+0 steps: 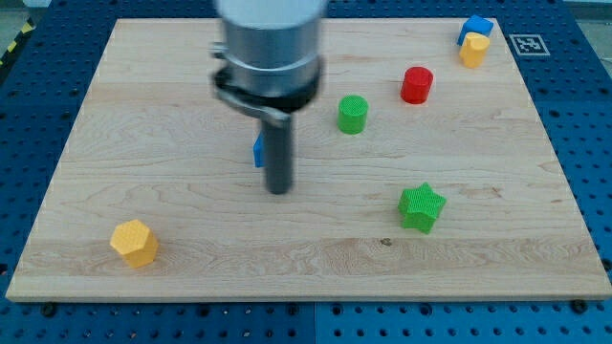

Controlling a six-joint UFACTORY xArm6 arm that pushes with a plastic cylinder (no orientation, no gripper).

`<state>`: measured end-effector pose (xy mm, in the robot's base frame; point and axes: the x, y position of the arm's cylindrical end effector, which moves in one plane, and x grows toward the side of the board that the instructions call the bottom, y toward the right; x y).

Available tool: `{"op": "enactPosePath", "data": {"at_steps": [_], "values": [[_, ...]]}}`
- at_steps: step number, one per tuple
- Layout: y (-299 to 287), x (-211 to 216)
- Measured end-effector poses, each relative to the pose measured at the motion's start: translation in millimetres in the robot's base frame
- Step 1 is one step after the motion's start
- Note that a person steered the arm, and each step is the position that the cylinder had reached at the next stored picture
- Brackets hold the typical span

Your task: Move blue triangle to top right

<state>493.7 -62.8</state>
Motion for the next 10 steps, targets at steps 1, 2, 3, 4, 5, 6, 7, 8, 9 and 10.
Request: {"op": "enactPosePath", "data": {"at_steps": [1, 2, 3, 4, 5, 6, 7, 8, 9, 10], "values": [[-56.0, -40.7], [-61.4, -53.3], [-47.5, -37.0], [-19.1, -35.6], [7.9, -37.2], [42.0, -33.6], [65.0, -38.7], [79.6, -45.1], [125.2, -42.6], [170.6, -43.0]]}}
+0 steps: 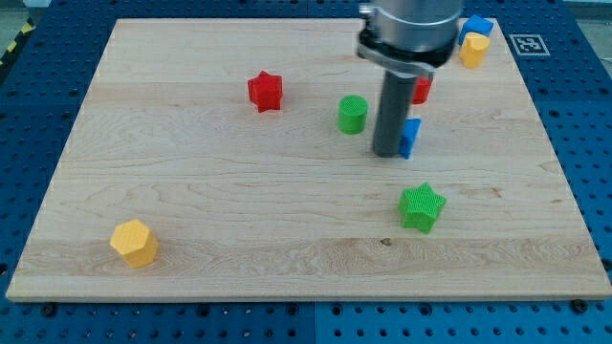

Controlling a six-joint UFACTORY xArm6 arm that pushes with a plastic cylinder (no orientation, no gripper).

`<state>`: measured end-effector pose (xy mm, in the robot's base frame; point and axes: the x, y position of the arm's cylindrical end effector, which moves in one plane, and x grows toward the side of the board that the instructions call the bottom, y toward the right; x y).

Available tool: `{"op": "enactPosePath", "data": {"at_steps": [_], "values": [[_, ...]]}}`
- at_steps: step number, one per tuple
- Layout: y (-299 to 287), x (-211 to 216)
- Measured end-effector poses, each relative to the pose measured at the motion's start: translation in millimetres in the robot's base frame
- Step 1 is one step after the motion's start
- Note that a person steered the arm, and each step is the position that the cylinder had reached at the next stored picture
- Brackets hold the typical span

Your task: Move blue triangle to top right

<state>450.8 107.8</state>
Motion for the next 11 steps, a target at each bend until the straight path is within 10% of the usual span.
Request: {"op": "enactPosePath", "data": {"at_steps": [3, 11], "values": [[76.7, -45.9], [46.7, -172.6]]}}
